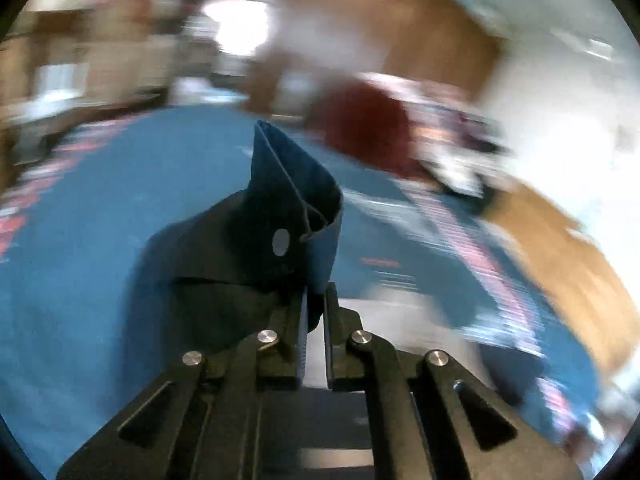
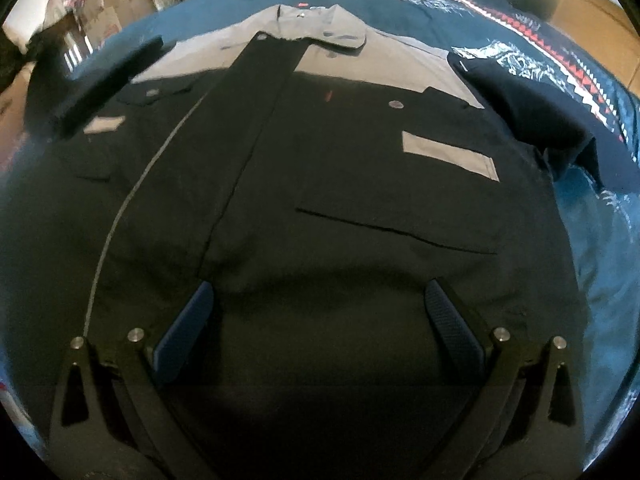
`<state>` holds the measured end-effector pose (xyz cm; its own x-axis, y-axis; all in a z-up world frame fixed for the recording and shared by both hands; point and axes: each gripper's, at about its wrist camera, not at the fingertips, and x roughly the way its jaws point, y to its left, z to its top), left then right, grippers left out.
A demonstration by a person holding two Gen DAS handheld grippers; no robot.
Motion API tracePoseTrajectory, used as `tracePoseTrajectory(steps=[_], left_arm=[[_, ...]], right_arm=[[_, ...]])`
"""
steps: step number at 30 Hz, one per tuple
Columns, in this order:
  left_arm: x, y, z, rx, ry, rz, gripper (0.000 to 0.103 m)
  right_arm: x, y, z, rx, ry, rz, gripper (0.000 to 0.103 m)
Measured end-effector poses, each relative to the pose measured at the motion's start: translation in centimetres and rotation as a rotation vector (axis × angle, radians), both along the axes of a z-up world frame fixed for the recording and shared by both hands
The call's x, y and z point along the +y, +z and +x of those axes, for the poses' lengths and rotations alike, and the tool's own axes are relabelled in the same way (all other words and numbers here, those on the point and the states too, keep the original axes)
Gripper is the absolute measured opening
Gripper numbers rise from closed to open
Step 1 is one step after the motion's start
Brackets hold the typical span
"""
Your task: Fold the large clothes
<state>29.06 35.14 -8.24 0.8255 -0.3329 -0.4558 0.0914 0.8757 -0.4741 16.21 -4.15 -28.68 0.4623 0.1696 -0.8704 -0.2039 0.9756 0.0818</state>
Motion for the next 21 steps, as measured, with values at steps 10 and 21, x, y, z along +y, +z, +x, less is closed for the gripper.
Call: tracePoseTrajectory(steps=[10,21], left_arm=[[-25.3,-2.7,4.0,0.14,-0.523,-0.124,0.01],[-4.9,-10.8,-3.0,0.284,-0.004,0.093,0.077]], right_arm=[[-6.7,2.6,0.2,-0.015,-0.077,0.096,0.103],[-8.9,4.4,9.6,-0.098,-0.053,0.274,0.1]])
